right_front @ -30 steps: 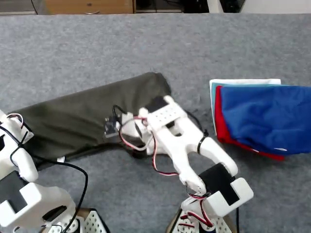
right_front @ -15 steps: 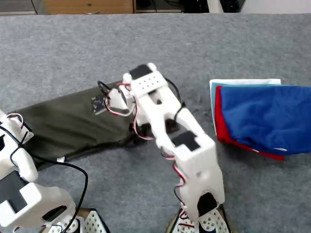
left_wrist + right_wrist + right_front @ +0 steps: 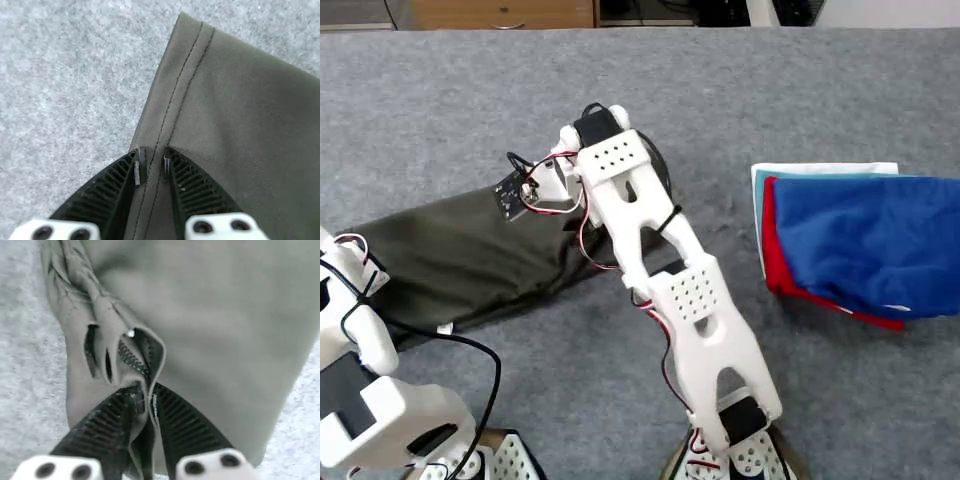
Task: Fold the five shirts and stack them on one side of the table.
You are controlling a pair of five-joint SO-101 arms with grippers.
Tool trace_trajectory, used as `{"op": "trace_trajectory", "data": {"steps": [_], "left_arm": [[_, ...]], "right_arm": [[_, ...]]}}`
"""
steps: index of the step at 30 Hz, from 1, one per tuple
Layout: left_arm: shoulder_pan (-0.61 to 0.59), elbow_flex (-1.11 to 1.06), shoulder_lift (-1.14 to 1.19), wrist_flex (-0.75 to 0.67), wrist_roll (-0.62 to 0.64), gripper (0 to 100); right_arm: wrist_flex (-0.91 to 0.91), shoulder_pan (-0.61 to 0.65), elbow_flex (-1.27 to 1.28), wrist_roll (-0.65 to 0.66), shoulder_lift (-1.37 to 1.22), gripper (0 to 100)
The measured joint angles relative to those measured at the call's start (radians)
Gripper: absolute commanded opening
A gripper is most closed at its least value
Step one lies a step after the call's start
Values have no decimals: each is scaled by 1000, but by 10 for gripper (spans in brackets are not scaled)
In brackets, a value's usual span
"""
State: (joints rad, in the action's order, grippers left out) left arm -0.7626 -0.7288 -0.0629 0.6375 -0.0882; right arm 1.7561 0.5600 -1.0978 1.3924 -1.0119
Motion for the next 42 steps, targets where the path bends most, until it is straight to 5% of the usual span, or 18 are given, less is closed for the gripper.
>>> {"op": "trace_trajectory", "data": {"steps": [4,13,19,25,31,42], "left_arm": [[0,0,0,0,-6,84],[0,0,0,0,-6,84],[0,0,0,0,-6,84],[0,0,0,0,-6,83],[0,0,0,0,-6,82],[0,0,0,0,-6,82]], "right_arm": [[0,0,-11,0,0,265],[14,-41,-75,-34,6,2],[14,-74,64,-173,146,2],[8,-38,480,-204,410,2],[-209,43,832,-265,509,2],[-374,124,779,-292,384,3]]}}
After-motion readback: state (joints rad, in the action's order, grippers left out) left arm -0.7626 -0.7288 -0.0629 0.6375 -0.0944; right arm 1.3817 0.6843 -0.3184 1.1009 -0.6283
